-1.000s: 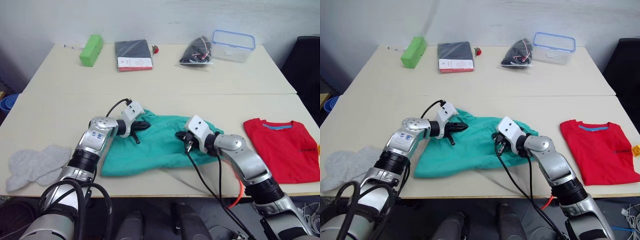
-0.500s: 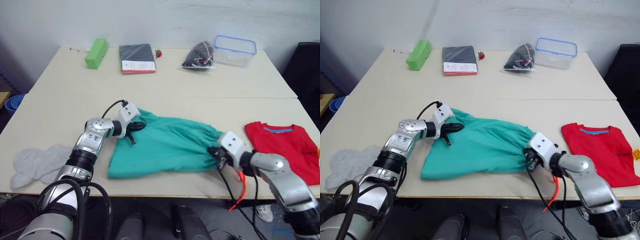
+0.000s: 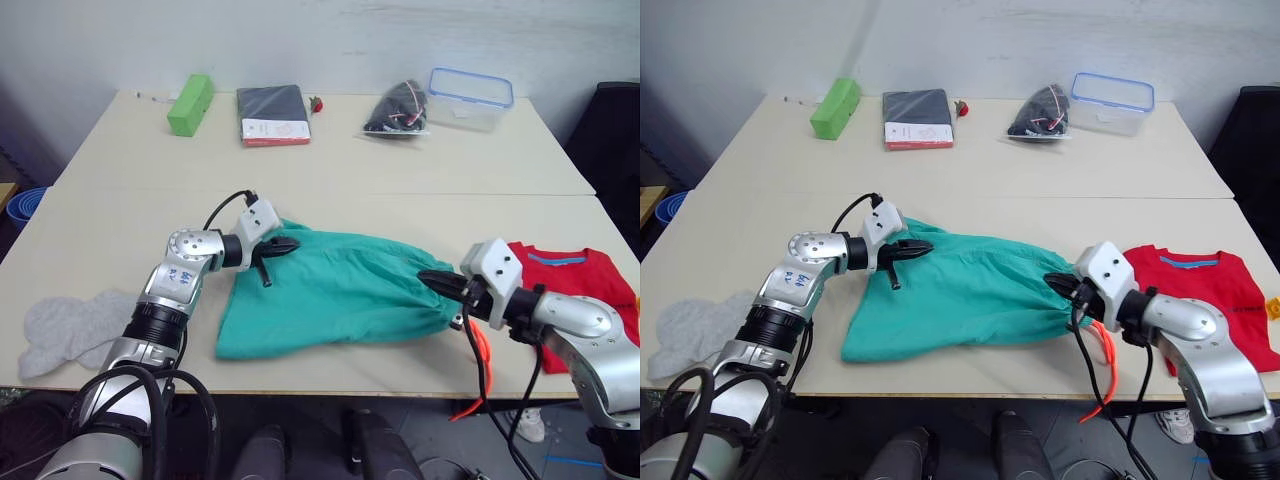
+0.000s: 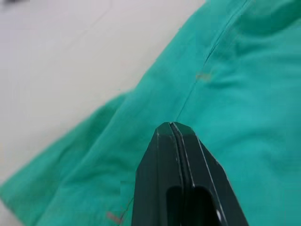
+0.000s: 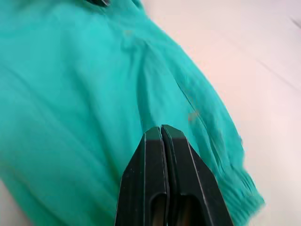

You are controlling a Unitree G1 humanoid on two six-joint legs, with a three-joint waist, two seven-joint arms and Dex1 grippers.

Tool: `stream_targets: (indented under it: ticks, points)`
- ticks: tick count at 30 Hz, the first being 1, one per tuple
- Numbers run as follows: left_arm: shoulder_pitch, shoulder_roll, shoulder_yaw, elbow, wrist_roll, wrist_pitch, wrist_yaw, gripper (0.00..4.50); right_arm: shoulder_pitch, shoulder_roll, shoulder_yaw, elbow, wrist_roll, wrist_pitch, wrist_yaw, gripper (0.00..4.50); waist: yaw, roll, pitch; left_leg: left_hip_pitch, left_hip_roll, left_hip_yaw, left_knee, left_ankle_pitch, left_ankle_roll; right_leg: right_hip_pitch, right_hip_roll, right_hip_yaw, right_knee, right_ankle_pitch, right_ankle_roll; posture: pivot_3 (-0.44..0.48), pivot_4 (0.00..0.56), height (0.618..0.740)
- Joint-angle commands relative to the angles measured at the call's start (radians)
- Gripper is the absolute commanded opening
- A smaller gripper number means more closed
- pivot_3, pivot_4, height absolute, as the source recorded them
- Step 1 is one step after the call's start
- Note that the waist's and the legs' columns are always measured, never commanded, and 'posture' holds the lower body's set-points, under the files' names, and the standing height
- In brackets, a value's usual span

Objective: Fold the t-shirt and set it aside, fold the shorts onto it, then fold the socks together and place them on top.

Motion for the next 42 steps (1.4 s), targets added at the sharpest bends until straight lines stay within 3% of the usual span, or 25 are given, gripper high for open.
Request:
stream_targets:
  ticks: [1,5,8,13,18,21,26,32,42]
  points:
    - [0.010,-0.021,-0.050,-0.160,-0.058,0.071,-0.086,0.00,-0.082,0.061,0.132,0.041,-0.090,-0.003,-0.066,0.05,0.000,0.000,0.000,0.000,0.000,0.000,0.000,0.000,0.000,0.000,0.000,0.000,0.000,0.000,0.000,0.000,0.150,0.740]
    - [0.010,-0.049,-0.142,-0.164,-0.018,0.069,-0.133,0.00,-0.134,0.127,0.200,0.143,-0.188,0.016,-0.171,0.05,0.002,0.001,0.001,0.000,0.000,0.000,0.000,0.000,0.000,0.000,0.000,0.000,0.000,0.000,0.000,0.000,0.150,0.740]
    - [-0.011,-0.074,-0.188,-0.065,0.047,0.007,-0.106,0.00,-0.073,0.158,0.143,0.051,-0.137,0.054,-0.195,0.05,0.014,0.001,0.000,-0.002,-0.001,-0.001,0.000,0.000,0.000,-0.003,-0.001,-0.001,0.000,0.000,-0.001,0.000,0.150,0.740]
    - [-0.042,-0.107,-0.191,0.083,0.066,-0.077,-0.124,0.00,0.141,0.209,-0.089,-0.262,0.025,0.286,-0.282,0.05,0.034,0.002,0.000,-0.021,-0.001,-0.001,0.002,0.001,-0.001,-0.023,0.000,-0.001,0.005,0.000,-0.001,0.000,0.150,0.740]
    - [-0.059,-0.120,-0.200,0.162,0.087,-0.154,-0.153,0.00,0.299,0.356,-0.328,-0.489,0.277,0.508,-0.388,0.05,0.033,0.002,0.000,-0.021,-0.002,0.002,0.001,0.002,0.000,-0.024,-0.001,0.001,0.007,0.000,-0.001,0.000,0.150,0.740]
    - [-0.075,-0.139,-0.197,0.208,0.098,-0.188,-0.149,0.00,0.431,0.457,-0.447,-0.567,0.446,0.596,-0.467,0.61,0.028,0.002,0.000,-0.018,-0.001,0.001,0.001,0.002,0.000,-0.021,0.000,0.001,0.007,0.000,-0.001,0.000,0.150,0.740]
    - [-0.096,-0.164,-0.188,0.245,0.102,-0.216,-0.152,0.00,0.545,0.567,-0.507,-0.568,0.684,0.619,-0.653,2.31,0.020,0.002,0.000,-0.012,0.000,0.001,0.001,0.002,0.001,-0.012,0.000,0.001,0.002,0.000,0.000,0.000,0.150,0.740]
    - [-0.093,-0.171,-0.190,0.246,0.115,-0.246,-0.159,0.00,0.566,0.554,-0.491,-0.447,0.766,0.566,-0.769,4.41,0.022,0.002,0.000,-0.014,0.000,-0.002,0.000,0.002,0.001,-0.012,-0.001,0.005,0.001,0.000,0.000,0.000,0.150,0.740]
    - [-0.074,-0.140,-0.178,0.221,0.132,-0.258,-0.153,0.00,0.413,0.602,-0.404,-0.222,0.889,0.419,-0.915,4.46,0.009,0.002,0.000,-0.013,0.000,-0.001,0.000,0.002,0.001,-0.012,0.000,0.007,0.000,0.001,0.000,0.000,0.150,0.740]
